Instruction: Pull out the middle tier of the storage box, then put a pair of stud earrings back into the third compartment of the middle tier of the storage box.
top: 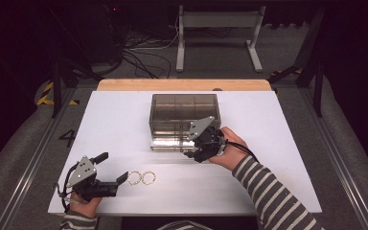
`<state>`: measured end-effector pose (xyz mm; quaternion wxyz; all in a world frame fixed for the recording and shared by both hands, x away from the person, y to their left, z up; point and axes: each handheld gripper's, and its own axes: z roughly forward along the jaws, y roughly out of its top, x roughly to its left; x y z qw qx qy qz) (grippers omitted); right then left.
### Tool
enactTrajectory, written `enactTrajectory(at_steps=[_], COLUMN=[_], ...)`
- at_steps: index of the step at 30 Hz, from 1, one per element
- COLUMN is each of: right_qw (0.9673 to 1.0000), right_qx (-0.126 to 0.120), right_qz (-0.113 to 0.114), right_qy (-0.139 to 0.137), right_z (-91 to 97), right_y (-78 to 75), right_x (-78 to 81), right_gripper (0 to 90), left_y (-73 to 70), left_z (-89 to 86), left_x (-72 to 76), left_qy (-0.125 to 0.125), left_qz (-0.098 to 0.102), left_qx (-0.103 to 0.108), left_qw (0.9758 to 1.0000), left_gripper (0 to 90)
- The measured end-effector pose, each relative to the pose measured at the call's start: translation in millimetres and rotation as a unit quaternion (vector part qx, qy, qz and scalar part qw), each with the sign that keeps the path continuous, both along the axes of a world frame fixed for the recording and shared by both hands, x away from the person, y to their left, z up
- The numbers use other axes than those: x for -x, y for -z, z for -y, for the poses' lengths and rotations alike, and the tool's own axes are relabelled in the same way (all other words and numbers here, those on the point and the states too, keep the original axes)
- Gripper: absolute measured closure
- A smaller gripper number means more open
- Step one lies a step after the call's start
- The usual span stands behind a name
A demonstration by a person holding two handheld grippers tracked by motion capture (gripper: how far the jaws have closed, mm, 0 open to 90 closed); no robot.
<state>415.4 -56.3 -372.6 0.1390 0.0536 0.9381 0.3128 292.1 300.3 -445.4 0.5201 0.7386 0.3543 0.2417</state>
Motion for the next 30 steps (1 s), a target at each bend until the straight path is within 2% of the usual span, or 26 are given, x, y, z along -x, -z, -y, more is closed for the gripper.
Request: enactTrajectory(at_steps=[3,4,9,11,13,14,15,17,20,21,22,23,24,26,27,28,30], right_qw=[0.9997,0.9997,0.9984,0.9974,0.9949,0.9949,0.9925,0.9922,0.9889,0.9864,0.9864,0.9833,0.9833,0.9788,0.9753,0.9753,0.9715], right_qx=[-0.022,-0.022,-0.052,-0.067,-0.092,-0.092,-0.111,-0.113,-0.132,-0.144,-0.144,-0.159,-0.159,-0.177,-0.19,-0.19,-0.205], right_qz=[0.011,0.011,0.01,0.008,0.009,0.009,0.008,0.009,0.011,0.011,0.011,0.007,0.007,0.008,0.007,0.007,0.005], right_qy=[0.008,0.008,0.017,0.025,0.04,0.04,0.052,0.052,0.068,0.079,0.079,0.089,0.089,0.102,0.111,0.111,0.119], right_z=[5.6,5.6,18.5,26.3,39.8,39.8,49.7,53.3,67.3,76.4,76.4,84.8,84.8,94.5,102.2,102.2,110.4], right_y=[-4.9,-4.9,-8.8,-9.5,-10.0,-10.0,-9.3,-9.0,-6.2,-4.3,-4.3,-2.8,-2.8,-0.8,0.8,0.8,3.0], right_x=[1.2,1.2,5.5,7.2,11.0,11.0,14.2,14.9,19.2,21.0,21.0,22.4,22.4,24.2,25.4,25.4,26.6], right_gripper=[39.0,39.0,36.7,34.1,32.1,32.1,30.1,29.4,25.6,23.3,23.3,21.2,21.2,18.0,16.0,16.0,14.4], left_y=[0.3,0.3,0.4,0.5,0.5,0.5,0.6,0.6,0.6,0.7,0.6,0.7,0.8,0.9,0.9,0.9,0.8], left_z=[1.2,1.2,0.9,1.4,2.1,2.1,2.8,2.9,2.9,3.3,3.2,3.6,4.1,4.5,4.5,4.4,4.2], left_x=[1.2,1.2,1.3,1.5,1.2,1.2,1.4,1.4,1.3,1.4,1.0,1.1,1.1,1.3,1.3,1.2,1.2], left_qy=[0.002,0.002,0.002,0.001,0.003,0.003,0.003,0.003,0.002,0.002,0.002,0.001,0.002,0.001,0.001,0.002,0.002], left_qz=[-0.001,-0.001,0.0,-0.002,-0.002,-0.002,-0.002,-0.001,-0.003,-0.003,-0.002,-0.004,-0.004,-0.003,-0.003,-0.003,-0.003], left_qx=[-0.005,-0.005,-0.007,-0.003,-0.009,-0.009,-0.007,-0.009,-0.009,-0.007,-0.009,-0.01,-0.01,-0.009,-0.009,-0.01,-0.01], left_qw=[1.0,1.0,1.0,1.0,0.9999,0.9999,1.0,1.0,1.0,1.0,1.0,0.9999,0.9999,1.0,1.0,0.9999,0.9999], left_gripper=[2.6,2.6,2.6,2.6,2.5,2.5,2.6,2.5,2.5,2.5,2.5,2.5,2.5,2.5,2.5,2.5,2.5])
